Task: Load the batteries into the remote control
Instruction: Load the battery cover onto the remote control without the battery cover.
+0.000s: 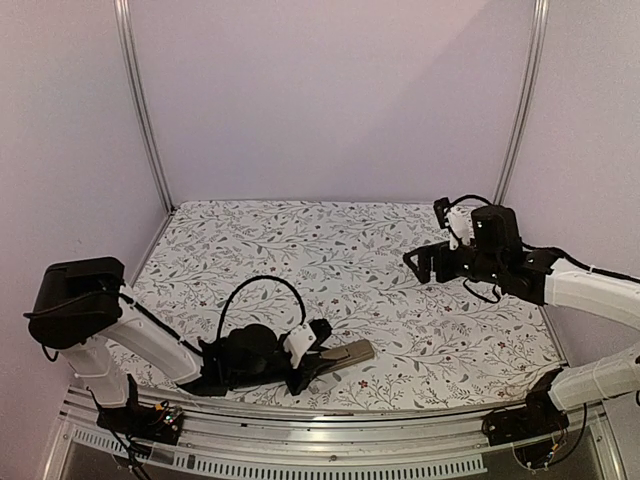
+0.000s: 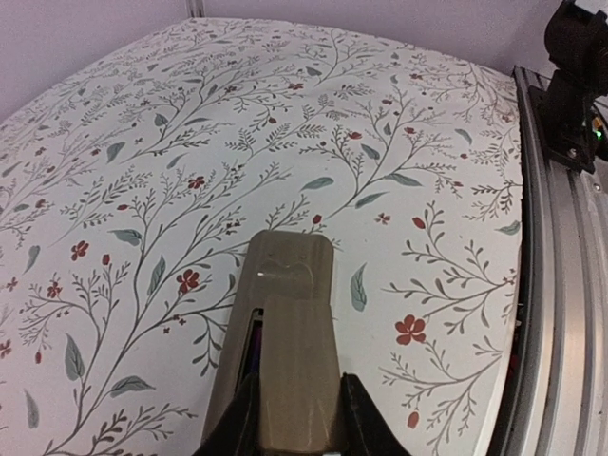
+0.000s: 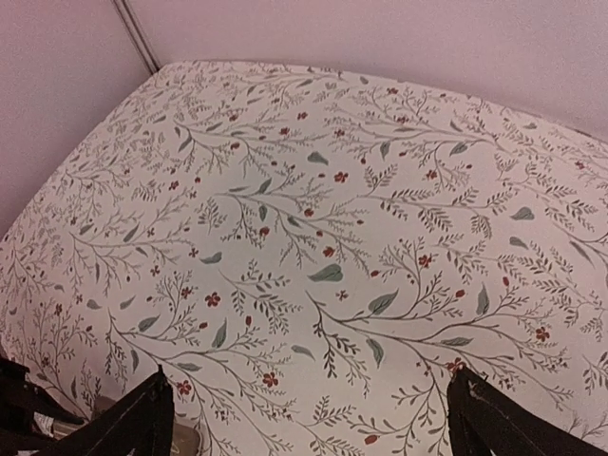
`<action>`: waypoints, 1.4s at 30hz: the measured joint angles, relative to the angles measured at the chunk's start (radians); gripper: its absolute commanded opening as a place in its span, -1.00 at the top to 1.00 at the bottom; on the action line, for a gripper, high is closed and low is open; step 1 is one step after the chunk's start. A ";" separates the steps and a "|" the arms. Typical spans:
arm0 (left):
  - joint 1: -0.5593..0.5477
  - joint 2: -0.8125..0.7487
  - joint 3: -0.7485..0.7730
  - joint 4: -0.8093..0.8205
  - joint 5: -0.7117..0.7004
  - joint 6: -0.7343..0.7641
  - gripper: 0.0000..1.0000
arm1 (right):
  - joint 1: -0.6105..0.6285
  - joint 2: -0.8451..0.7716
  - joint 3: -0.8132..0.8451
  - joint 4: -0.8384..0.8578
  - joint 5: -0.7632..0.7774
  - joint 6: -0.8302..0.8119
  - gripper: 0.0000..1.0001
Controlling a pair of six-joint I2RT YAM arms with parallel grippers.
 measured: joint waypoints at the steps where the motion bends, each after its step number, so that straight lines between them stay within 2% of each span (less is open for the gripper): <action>1: -0.002 0.000 -0.001 0.000 -0.006 0.000 0.53 | 0.005 -0.033 -0.007 0.040 0.056 0.000 -0.96; 3: -0.005 -0.001 -0.001 0.000 -0.013 0.001 0.53 | -0.011 -0.124 -0.064 0.166 0.136 0.053 -0.98; 6: -0.011 -0.003 -0.005 0.000 -0.024 0.000 0.53 | -0.047 -0.191 -0.111 0.240 0.099 0.090 -0.98; 9: -0.013 -0.003 -0.014 -0.002 -0.036 0.000 0.54 | -0.050 -0.119 -0.046 0.186 0.006 0.112 -0.98; 13: -0.015 -0.002 -0.015 -0.010 -0.040 0.001 0.56 | -0.024 0.037 0.024 0.096 -0.097 0.137 -0.83; 16: -0.016 0.003 -0.006 -0.040 -0.045 0.010 0.56 | -0.004 0.082 0.016 -0.008 -0.159 0.170 -0.72; 21: -0.016 0.003 0.000 -0.076 -0.051 0.016 0.55 | 0.034 0.119 0.016 -0.083 -0.200 0.219 -0.62; 27: -0.006 0.003 0.016 -0.129 0.002 0.034 0.56 | 0.084 0.249 0.016 -0.163 -0.252 0.247 -0.47; 34: 0.039 0.002 0.029 -0.134 0.079 0.027 0.53 | 0.116 0.307 0.017 -0.187 -0.298 0.248 -0.32; 42: 0.061 0.014 0.089 -0.169 0.120 0.023 0.55 | 0.131 0.349 0.017 -0.165 -0.332 0.272 -0.31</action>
